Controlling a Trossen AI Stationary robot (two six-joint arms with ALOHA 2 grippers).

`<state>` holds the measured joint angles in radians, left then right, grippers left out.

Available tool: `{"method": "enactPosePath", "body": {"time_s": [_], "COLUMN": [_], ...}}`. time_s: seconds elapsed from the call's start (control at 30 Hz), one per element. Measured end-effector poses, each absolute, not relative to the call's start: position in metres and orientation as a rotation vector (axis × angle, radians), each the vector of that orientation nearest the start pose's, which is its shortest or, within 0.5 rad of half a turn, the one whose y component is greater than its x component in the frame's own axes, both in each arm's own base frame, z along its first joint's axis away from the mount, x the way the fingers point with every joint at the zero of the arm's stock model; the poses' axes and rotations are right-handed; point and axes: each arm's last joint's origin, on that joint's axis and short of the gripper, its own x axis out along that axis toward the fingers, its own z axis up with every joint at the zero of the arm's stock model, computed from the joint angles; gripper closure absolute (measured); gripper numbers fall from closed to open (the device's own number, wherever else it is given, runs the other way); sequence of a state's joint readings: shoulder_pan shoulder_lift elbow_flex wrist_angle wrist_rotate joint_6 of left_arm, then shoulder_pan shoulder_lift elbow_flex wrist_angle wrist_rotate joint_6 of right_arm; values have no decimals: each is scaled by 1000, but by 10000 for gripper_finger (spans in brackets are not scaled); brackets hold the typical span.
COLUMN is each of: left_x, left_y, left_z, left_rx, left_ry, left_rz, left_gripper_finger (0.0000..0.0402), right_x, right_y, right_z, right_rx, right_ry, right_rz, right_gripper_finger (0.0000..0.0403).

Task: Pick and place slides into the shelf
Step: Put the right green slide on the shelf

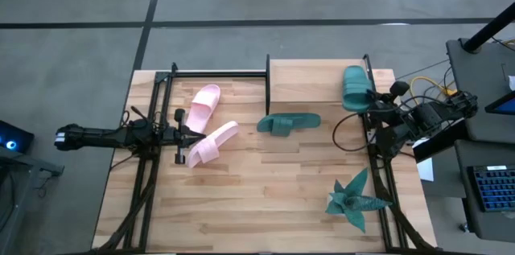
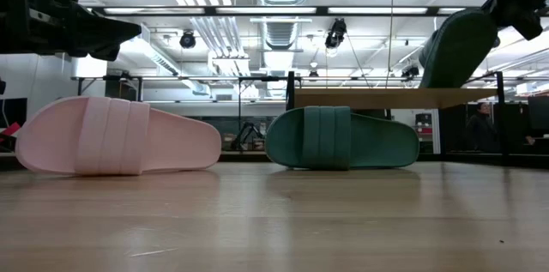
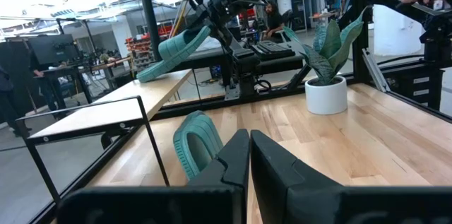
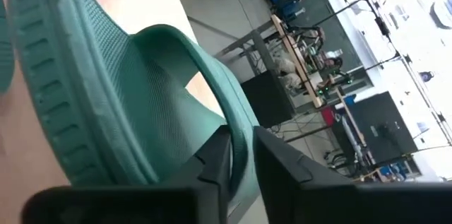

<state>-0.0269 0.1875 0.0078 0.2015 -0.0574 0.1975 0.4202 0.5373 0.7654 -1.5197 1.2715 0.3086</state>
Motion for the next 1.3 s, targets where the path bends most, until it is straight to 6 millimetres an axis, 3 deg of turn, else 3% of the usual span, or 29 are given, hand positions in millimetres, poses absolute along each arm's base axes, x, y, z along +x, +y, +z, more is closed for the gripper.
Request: {"method": "enactPosePath", "body": {"time_s": [0.3,0.67,0.93,1.07,1.13,1.3], "left_x": [109,109,109,109,109,109], "left_y": [-1,-1,-1,-1,-1,-1], "left_z": [170,170,170,170,170,170], "left_rx": [196,193,190,190,190,190], "left_ry": [-16,-16,-16,-16,-16,-17], "left_rz": [32,32,33,33,33,33], "left_gripper_finger": [402,402,402,402,402,402], "right_x": [49,50,55,58,61,73], "right_y": [-8,-8,-7,-9,-9,-7], "right_z": [278,278,277,277,277,282], "right_rx": [-703,-679,-640,-644,-677,-825], "right_ry": [773,797,861,895,911,877], "right_rz": [-790,-765,-715,-747,-740,-788], "right_gripper_finger": [278,278,308,365,385,392]}}
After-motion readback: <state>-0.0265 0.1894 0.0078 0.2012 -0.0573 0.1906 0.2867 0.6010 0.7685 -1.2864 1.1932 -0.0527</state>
